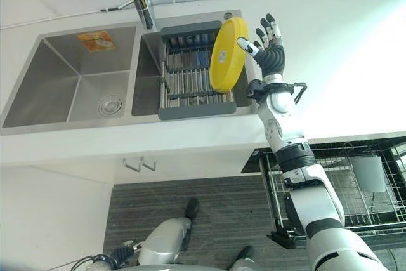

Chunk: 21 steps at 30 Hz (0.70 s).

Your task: Place the dishes in the dishwasher.

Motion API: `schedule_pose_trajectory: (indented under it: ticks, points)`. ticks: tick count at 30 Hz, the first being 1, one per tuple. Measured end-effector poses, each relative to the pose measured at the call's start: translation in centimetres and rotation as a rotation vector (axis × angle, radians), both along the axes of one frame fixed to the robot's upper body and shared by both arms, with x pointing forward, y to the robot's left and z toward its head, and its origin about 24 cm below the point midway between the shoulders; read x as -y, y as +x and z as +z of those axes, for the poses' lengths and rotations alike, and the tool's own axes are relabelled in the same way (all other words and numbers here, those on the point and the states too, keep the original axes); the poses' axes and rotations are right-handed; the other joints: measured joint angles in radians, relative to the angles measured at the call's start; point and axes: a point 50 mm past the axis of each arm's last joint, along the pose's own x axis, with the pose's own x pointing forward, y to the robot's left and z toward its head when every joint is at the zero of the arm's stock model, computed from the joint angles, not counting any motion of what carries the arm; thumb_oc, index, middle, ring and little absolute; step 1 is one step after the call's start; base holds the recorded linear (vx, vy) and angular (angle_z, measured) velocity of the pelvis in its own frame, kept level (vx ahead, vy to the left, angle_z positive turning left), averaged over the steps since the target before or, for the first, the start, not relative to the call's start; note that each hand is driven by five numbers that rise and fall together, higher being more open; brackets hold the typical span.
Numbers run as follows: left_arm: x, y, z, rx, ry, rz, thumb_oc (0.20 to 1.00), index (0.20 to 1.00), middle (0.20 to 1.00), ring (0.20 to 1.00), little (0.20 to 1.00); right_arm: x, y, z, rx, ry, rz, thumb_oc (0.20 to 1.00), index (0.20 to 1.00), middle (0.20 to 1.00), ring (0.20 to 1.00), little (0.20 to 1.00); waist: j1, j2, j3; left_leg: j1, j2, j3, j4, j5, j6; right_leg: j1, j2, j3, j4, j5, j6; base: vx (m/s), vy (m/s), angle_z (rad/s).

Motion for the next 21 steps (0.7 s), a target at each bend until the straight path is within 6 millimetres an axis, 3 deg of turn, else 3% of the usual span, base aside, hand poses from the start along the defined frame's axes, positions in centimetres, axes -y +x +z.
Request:
schedule_pose_trajectory:
  ticks: [12, 21]
  points:
    - [0.0, 0.4, 0.1, 0.011, 0.008, 0.002, 1.000, 1.000, 1.000, 1.000, 1.000, -0.1, 0.0, -0.1, -0.007, -0.018, 0.005, 1.000, 1.000, 1.000, 1.000, 1.000, -0.001, 0.001, 0.021, -0.017, 0.003, 0.000, 0.008, 0.002, 0.001, -0.024, -0.003, 0.008, 0.021, -0.002, 0.000, 0.00, 0.001, -0.01]
    - [0.3, 2.1, 0.6, 0.066, 0.003, -0.014, 1.000, 1.000, 1.000, 1.000, 1.000, -0.2, 0.1, -0.3, -0.023, -0.035, 0.017, 1.000, 1.000, 1.000, 1.000, 1.000, 0.001, 0.006, 0.058, -0.037, 0.001, -0.002, 0.023, 0.002, 0.001, -0.039, -0.006, 0.007, 0.033, -0.002, 0.000, 0.00, 0.001, 0.00]
